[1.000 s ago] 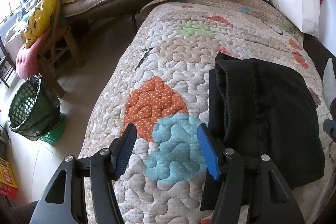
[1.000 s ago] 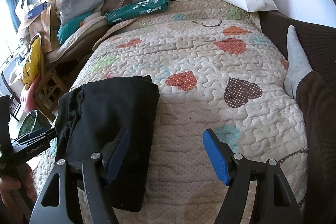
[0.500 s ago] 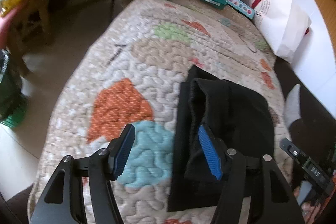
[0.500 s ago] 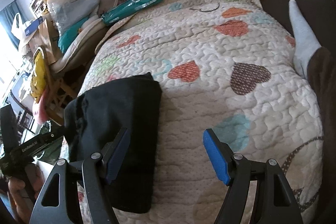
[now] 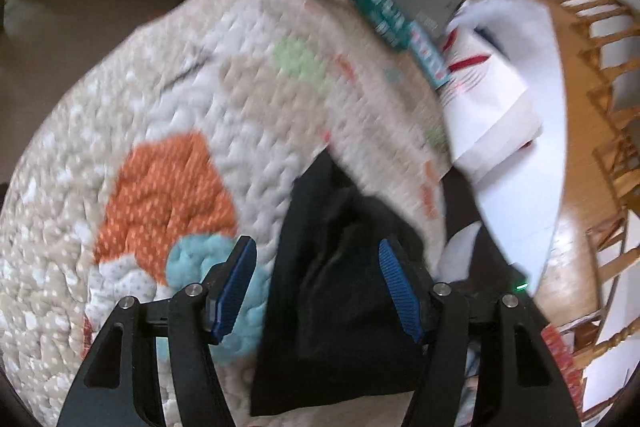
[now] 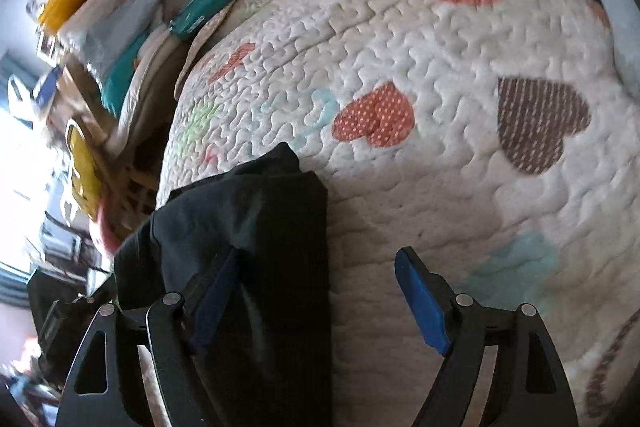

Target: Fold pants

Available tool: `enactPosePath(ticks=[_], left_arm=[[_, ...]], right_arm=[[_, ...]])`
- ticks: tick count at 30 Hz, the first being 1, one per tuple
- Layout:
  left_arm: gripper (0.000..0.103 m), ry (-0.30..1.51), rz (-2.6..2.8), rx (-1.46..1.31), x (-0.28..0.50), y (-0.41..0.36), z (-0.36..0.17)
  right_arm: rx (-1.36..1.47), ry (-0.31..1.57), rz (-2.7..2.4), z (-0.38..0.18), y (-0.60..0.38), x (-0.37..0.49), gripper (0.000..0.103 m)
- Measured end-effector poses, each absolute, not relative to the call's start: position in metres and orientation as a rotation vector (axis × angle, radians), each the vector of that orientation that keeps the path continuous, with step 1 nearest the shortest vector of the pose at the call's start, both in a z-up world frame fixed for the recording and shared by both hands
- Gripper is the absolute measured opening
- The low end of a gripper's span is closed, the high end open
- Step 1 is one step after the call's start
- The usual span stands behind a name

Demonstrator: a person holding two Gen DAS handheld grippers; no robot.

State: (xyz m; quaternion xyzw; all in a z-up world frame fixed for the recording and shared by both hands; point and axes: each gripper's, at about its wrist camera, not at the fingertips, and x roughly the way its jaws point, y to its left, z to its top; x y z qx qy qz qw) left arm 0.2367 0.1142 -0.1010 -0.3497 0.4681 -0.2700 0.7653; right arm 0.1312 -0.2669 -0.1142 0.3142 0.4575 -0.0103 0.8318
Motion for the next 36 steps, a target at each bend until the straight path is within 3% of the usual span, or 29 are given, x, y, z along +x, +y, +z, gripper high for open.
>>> enactPosePath(ticks=[3,10,14,18,19,21,23,28,30,32,34,35,36], left_arm=[[0.072,0.98,-0.629,-0.747,0.233,0.111,-0.087],[0.073,1.08,-0.553,-0.485,0.235,0.069,-0.102],[0.074,1.124,-0.564,-0.48,0.242,0.061,-0.121],[0.077,1.123,-0.611,-0.469,0.245,0.051,-0.121],[0.076,1.123,-0.623,-0.464,0.244,0.048,-0.121],[0.054,1.129,-0.638,-0.436,0.242,0.039,-0.121],[0.048,1.12,-0.618,-0.41,0.241,0.038,-0.12],[0.047,1.123,-0.607,-0.433,0.241,0.042,-0.122],[0.055,1.118,-0.603,-0.436,0.241,0.04,-0.122],[0.056,1.118,-0.612,-0.448,0.242,0.039,-0.124],[0.05,1.123,-0.613,-0.428,0.242,0.038,-0.122],[0.042,1.122,-0.616,-0.412,0.241,0.037,-0.12],[0.034,1.118,-0.62,-0.409,0.24,0.036,-0.119]], right_arm=[[0.688,0.962,-0.016,-0.117,-0.264,0.131,0.086],[0.691,0.941,-0.015,-0.114,-0.266,0.126,0.088],[0.702,0.945,0.008,-0.117,-0.266,0.128,0.089],[0.768,0.955,0.053,-0.129,-0.267,0.139,0.096],[0.773,0.947,0.056,-0.13,-0.267,0.142,0.098],[0.755,0.949,0.053,-0.129,-0.263,0.148,0.099],[0.702,0.978,0.076,-0.125,-0.254,0.155,0.098],[0.628,1.019,0.139,-0.118,-0.224,0.16,0.092],[0.606,1.019,0.122,-0.118,-0.22,0.161,0.092],[0.616,1.021,0.122,-0.119,-0.221,0.162,0.09],[0.616,1.033,0.121,-0.119,-0.224,0.162,0.076],[0.615,1.041,0.122,-0.119,-0.227,0.161,0.07],[0.605,1.05,0.125,-0.118,-0.228,0.161,0.057]])
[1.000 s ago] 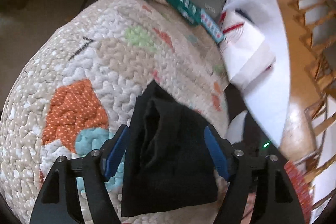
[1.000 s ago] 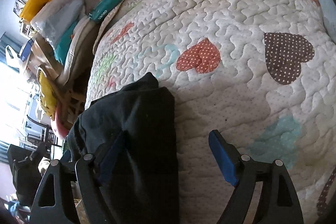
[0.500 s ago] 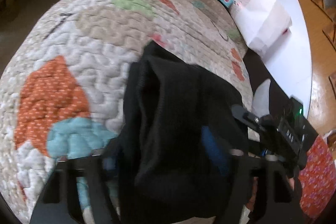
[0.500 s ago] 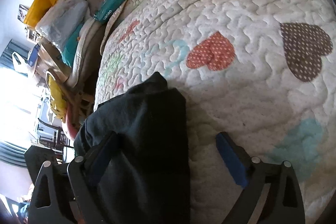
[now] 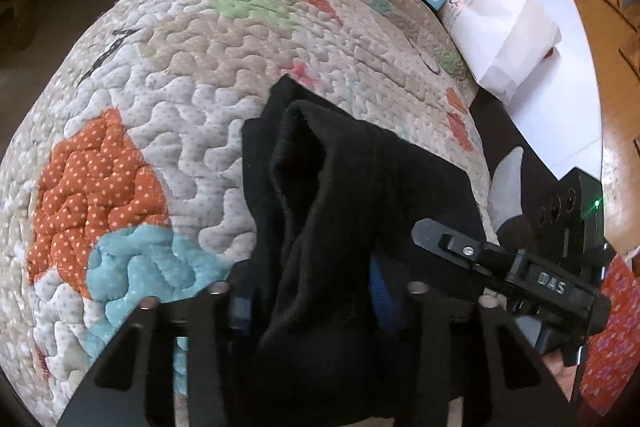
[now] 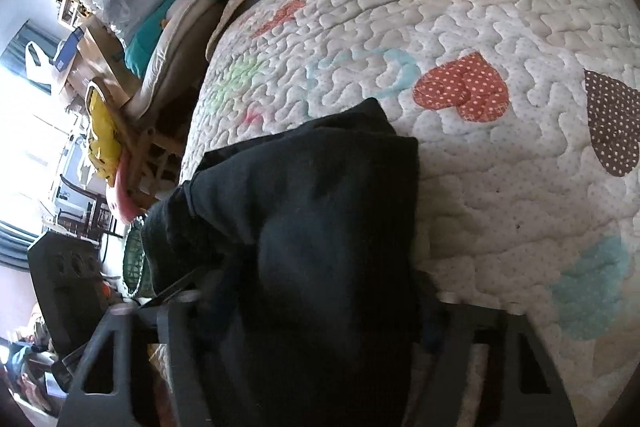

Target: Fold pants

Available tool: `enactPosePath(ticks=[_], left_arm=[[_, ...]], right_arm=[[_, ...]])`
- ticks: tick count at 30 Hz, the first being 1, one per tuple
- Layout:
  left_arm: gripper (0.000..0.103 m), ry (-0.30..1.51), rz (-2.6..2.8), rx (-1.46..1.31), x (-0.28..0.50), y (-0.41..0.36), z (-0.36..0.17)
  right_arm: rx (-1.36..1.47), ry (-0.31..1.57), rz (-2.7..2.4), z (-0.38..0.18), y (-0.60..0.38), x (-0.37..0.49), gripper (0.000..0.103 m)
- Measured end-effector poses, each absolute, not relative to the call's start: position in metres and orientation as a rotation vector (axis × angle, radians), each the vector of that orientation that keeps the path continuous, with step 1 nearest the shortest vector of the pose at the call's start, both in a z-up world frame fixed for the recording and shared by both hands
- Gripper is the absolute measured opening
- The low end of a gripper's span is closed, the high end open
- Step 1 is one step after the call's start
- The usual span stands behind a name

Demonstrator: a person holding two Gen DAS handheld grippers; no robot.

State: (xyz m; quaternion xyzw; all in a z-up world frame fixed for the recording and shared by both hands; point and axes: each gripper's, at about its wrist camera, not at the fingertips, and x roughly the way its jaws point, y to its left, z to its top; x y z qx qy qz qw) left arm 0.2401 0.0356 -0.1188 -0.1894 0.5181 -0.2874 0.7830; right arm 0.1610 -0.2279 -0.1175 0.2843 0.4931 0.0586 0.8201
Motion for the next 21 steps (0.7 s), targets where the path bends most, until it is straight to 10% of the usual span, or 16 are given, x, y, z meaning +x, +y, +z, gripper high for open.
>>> enactPosePath(ticks=[4,17,21], left_arm=[[0.029,1.086,-0.603,-0.35,0.234,0.027,-0.104],[0.03,1.055,-0.582,-0.282,0.325,-0.054,-0.068],[0.046,1.125,-0.54,-0.315,0.365,-0.07,-0.095]], right_arm=[[0.525,1.044,0.147,-0.095,-0.223,0.16,0.03],[0.39,0.922,0.062,-0.034,-0.266,0.219,0.026],[0.396,0.931,0.026,-0.05,-0.295,0.255,0.027]])
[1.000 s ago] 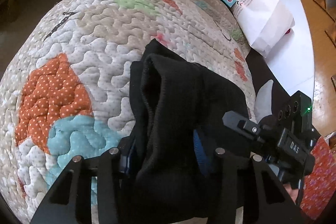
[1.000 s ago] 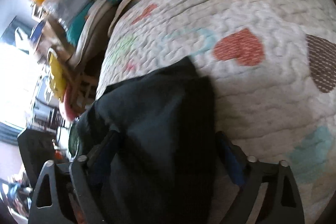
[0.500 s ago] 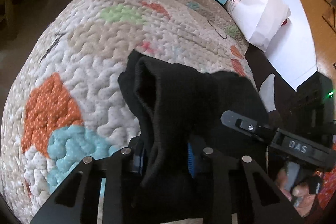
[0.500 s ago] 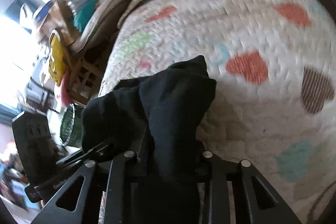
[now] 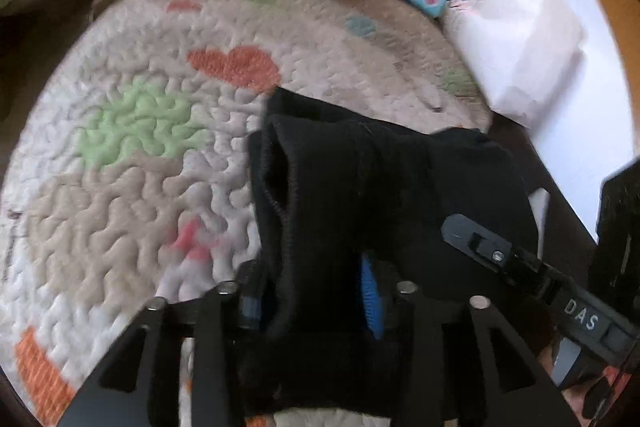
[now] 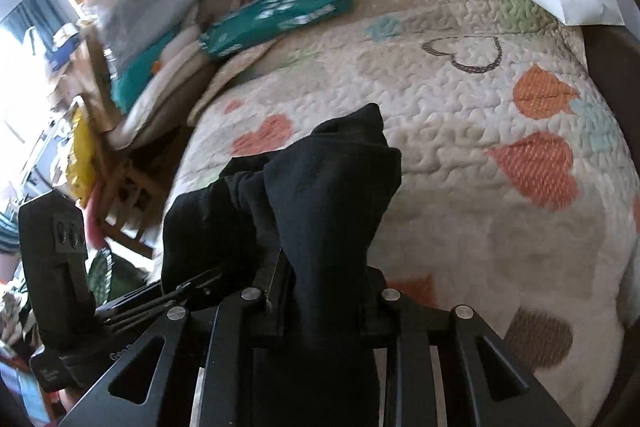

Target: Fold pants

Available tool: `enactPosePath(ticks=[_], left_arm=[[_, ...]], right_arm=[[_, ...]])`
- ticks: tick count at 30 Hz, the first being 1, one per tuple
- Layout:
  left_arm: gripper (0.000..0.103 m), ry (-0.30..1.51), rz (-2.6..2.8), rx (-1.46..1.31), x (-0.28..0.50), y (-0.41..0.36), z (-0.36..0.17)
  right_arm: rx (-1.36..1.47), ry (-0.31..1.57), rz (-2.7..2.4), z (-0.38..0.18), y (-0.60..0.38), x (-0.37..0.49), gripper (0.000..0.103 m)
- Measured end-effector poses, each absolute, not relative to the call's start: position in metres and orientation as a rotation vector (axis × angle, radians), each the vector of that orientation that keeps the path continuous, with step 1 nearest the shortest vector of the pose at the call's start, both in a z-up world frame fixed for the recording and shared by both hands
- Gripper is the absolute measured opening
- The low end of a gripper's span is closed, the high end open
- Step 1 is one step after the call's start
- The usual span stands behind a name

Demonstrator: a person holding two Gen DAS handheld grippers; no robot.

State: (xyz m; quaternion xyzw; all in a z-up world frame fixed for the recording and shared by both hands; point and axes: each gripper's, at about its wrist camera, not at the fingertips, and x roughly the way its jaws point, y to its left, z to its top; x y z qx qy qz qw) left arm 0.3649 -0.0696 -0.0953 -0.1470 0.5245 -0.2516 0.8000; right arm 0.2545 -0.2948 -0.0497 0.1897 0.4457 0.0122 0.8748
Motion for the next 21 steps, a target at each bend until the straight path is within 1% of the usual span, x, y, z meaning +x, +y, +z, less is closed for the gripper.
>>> enactPosePath(ticks=[1,2,3,4,5,7,8,10,12,18,21], left_arm=[[0.049,1.149,-0.515,-0.339,0.374,-0.069,-0.107],[0.061,1.175,-0.519,-0.387,0.381,-0.067,-0.119],[0.064,1.175,-0.537,-0.436,0.384,-0.064,-0.125],[0.066,1.161,-0.555,-0.486,0.386,-0.059,-0.127],[0.068,1.162,-0.573,-0.518,0.388,-0.056,-0.128],[0.069,1.176,-0.605,-0.552,0.392,-0.051,-0.13],[0.069,1.184,-0.617,-0.56,0.393,-0.05,-0.131],[0.069,1.208,-0.626,-0.587,0.396,-0.045,-0.131],[0.069,1.223,-0.606,-0.621,0.397,-0.039,-0.13],[0.069,1.209,-0.51,-0.646,0.382,-0.019,-0.112],[0.069,1.199,-0.437,-0.56,0.365,-0.011,-0.097]], right_arm=[[0.395,0.944,0.015,-0.057,-0.3,0.261,0.031],[0.393,0.963,-0.002,-0.065,-0.304,0.267,0.033],[0.398,0.988,-0.026,-0.075,-0.311,0.272,0.04],[0.412,0.994,-0.051,-0.085,-0.318,0.274,0.05],[0.449,0.985,-0.069,-0.094,-0.328,0.273,0.057],[0.506,0.965,-0.087,-0.102,-0.342,0.269,0.077],[0.537,0.957,-0.088,-0.106,-0.348,0.266,0.08],[0.597,0.942,-0.084,-0.109,-0.359,0.259,0.081],[0.597,0.93,-0.101,-0.104,-0.362,0.253,0.081],[0.521,0.869,-0.142,-0.059,-0.36,0.22,0.082],[0.506,0.85,-0.133,-0.036,-0.353,0.19,0.082]])
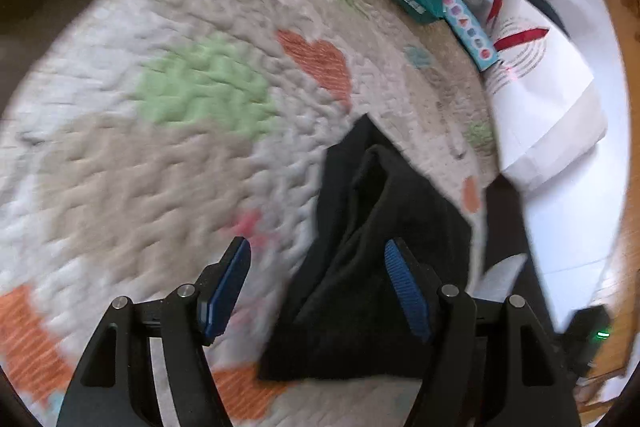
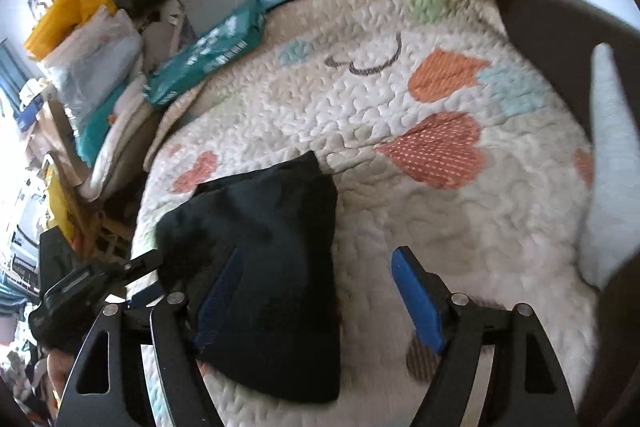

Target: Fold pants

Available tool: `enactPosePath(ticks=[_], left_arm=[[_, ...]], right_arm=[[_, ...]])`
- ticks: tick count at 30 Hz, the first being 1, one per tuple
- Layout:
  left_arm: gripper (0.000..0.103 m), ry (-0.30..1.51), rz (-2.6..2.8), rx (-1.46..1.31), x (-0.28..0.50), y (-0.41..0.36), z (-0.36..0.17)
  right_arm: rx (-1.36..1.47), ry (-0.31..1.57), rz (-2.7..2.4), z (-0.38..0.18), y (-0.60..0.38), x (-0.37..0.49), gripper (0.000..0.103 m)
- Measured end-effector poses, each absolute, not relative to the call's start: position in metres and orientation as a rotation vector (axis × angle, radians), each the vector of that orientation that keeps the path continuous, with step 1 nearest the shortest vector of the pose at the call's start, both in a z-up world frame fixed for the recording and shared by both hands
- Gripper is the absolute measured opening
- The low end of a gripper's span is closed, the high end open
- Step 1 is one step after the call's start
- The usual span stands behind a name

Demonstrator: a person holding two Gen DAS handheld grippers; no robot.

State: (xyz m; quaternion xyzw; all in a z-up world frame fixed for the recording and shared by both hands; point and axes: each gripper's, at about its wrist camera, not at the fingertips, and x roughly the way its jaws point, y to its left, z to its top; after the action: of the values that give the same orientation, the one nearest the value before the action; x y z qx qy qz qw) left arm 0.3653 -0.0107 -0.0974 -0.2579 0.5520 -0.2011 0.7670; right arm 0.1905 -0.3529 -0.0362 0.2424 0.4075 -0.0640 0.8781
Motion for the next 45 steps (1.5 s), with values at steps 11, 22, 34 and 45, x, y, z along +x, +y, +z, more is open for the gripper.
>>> enactPosePath(ticks=[11,22,34,45], left_arm=[[0.072,0.87,-0.216,-0.068,0.182,-0.004,-0.014],[0.097,0.603,-0.121,-0.039,0.068,0.0,0.032],[0.102,0.645,-0.145,-0.045,0.06,0.001,0.025],[0.102,0.75,-0.158,-0.008,0.067,-0.007,0.001]], right_arm=[[0.407,0.714,-0.188,-0.001,-0.281,0.053,0.082],[0.259,0.666,-0.28,-0.02,-0.245,-0.004,0.084],[0.178,0.632,-0.285,-0.014,-0.222,-0.016,0.085],[0.127,0.686,-0.258,-0.028,-0.208,-0.005,0.085]])
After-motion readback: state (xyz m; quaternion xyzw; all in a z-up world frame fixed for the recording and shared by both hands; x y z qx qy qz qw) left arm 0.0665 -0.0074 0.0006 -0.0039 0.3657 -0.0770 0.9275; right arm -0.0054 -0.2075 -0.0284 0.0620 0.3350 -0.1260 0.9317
